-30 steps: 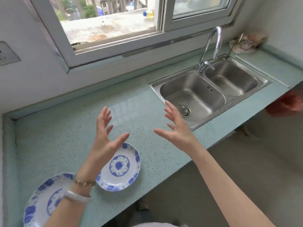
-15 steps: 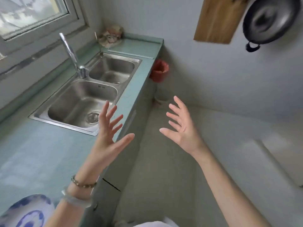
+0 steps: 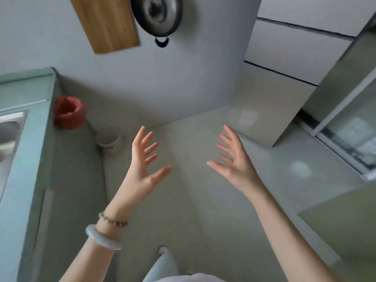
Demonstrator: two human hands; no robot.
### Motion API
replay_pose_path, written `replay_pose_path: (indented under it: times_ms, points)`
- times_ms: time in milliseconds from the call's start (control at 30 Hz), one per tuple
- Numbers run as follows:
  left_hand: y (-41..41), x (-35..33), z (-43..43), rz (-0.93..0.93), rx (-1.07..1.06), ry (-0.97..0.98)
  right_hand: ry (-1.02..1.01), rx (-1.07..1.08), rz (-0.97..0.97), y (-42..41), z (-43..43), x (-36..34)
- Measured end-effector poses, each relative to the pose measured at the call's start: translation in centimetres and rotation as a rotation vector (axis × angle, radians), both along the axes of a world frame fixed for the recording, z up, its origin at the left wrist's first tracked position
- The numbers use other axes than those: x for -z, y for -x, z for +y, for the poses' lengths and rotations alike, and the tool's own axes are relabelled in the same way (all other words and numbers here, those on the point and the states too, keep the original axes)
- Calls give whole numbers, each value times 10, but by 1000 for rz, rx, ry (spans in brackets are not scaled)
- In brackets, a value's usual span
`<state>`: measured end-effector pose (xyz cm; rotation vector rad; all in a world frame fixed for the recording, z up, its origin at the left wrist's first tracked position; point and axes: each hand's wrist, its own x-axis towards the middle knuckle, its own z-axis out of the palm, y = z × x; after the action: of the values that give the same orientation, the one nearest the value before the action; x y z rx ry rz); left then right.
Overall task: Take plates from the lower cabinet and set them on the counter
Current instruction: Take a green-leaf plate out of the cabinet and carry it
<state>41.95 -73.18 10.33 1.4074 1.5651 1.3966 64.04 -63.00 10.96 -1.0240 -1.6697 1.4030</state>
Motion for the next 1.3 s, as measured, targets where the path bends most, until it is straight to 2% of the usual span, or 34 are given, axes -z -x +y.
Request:
replay_pose_path:
  times_ms: [233, 667, 1000, 1300]
  points:
    - [-54, 10, 124, 19, 285, 24, 22, 315, -37, -74, 53, 11]
    - [-128, 5, 372, 92, 747, 54, -15, 784, -87, -143, 195, 17]
    - [-213, 20, 500, 68, 988, 144, 32, 999, -114, -203, 271, 31]
    - [-340, 30, 638, 80, 1112, 145, 25, 1139, -78, -316, 384, 43]
